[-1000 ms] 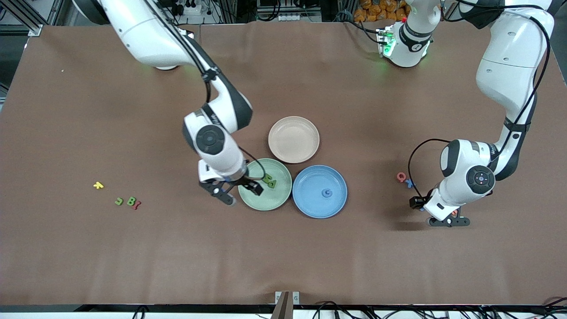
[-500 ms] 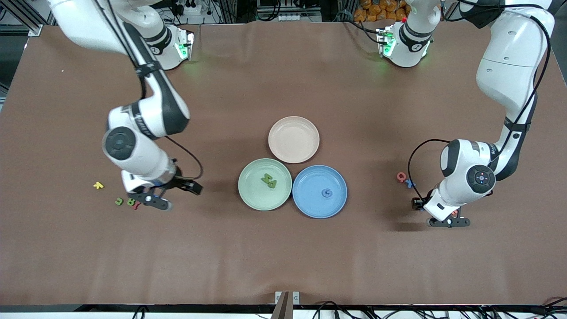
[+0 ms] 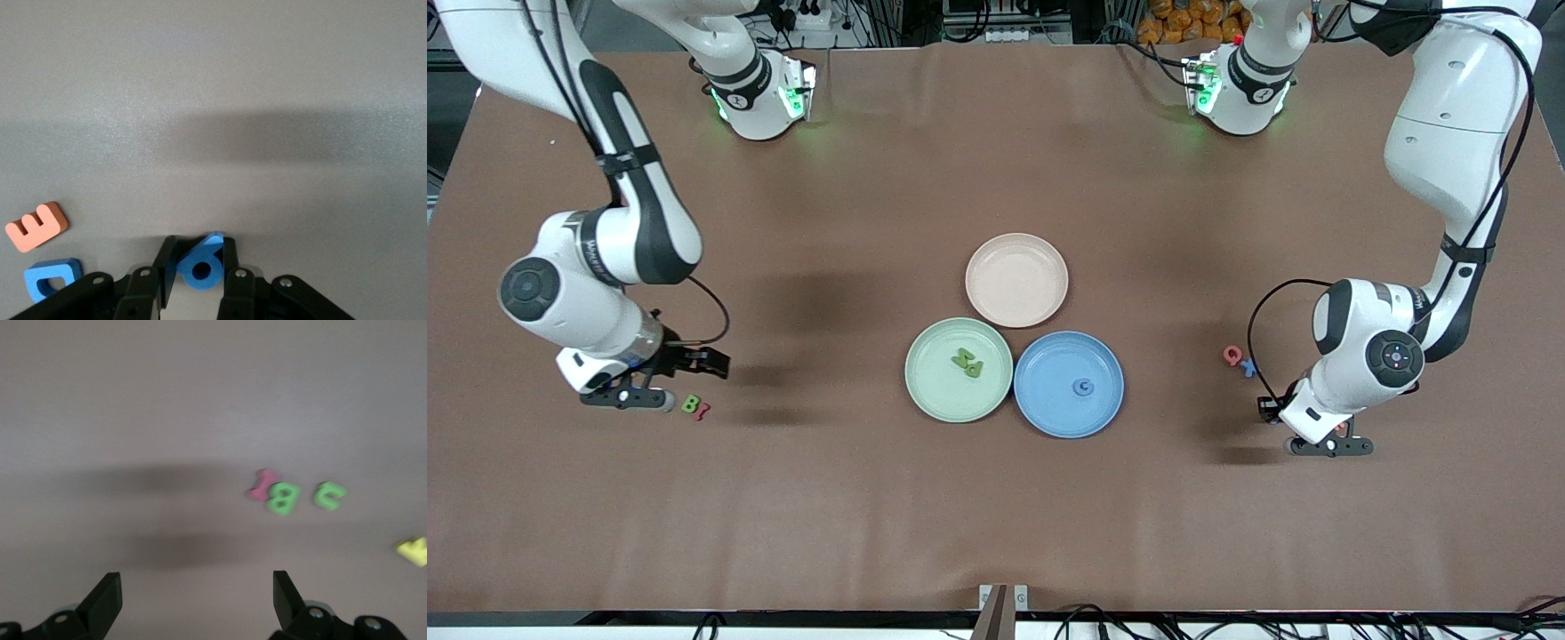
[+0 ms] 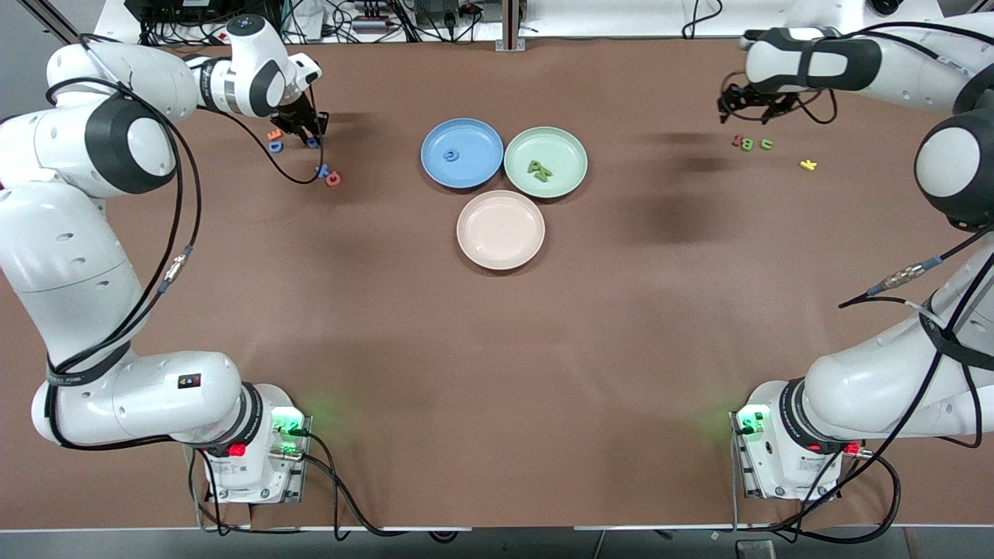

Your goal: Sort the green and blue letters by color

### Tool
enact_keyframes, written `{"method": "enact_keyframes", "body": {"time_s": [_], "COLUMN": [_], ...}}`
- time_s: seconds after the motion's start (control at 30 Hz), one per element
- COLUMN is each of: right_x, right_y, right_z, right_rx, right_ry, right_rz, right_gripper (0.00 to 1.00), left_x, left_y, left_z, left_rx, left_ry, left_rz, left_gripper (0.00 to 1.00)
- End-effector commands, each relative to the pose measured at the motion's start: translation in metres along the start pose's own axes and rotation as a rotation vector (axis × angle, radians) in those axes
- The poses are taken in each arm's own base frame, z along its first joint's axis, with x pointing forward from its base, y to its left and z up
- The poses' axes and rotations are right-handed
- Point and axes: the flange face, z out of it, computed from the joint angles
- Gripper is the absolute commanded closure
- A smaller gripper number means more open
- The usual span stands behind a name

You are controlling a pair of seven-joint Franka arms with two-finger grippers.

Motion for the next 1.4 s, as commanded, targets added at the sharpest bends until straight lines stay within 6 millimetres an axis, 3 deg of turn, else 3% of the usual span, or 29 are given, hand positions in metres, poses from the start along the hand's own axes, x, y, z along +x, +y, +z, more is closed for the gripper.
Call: {"method": "enact_keyframes", "body": {"time_s": [0.0,0.23,0.47,0.67,0.9,1.07,1.37], "right_x": [-0.004,-0.002,0.000,0.002,0.004,0.003,0.009], "right_y": [0.031,0.060,0.071,0.075,0.073,0.069,0.076], "right_z": [0.007,0.025,0.033,0.046,0.054,0.069,0.080], "right_rx": [-0.021,-0.048,-0.055,-0.053,-0.046,-0.032,-0.051], "right_ry": [0.015,0.027,0.027,0.025,0.022,0.009,0.026], "right_rz": [-0.144,-0.393,-0.600,-0.737,-0.886,-0.978,-1.070], "right_gripper": [0.00,0.00,0.00,0.08,0.10,0.17,0.25], "left_x": [0.004,0.006,0.008,0.004,-0.006,-0.011,-0.031], "left_y": [0.002,0.019,0.044,0.079,0.132,0.170,0.227], "left_z": [-0.005,-0.026,-0.061,-0.083,-0.103,-0.120,-0.124], "left_rx": [0.011,0.013,0.023,0.020,0.018,0.005,-0.015], "left_ry": [0.022,0.032,0.011,0.003,0.018,0.001,-0.017], "left_rz": [0.038,0.048,0.048,0.008,-0.065,-0.126,-0.204], "left_gripper": [0.83,0.83,0.83,0.83,0.82,0.82,0.82]}}
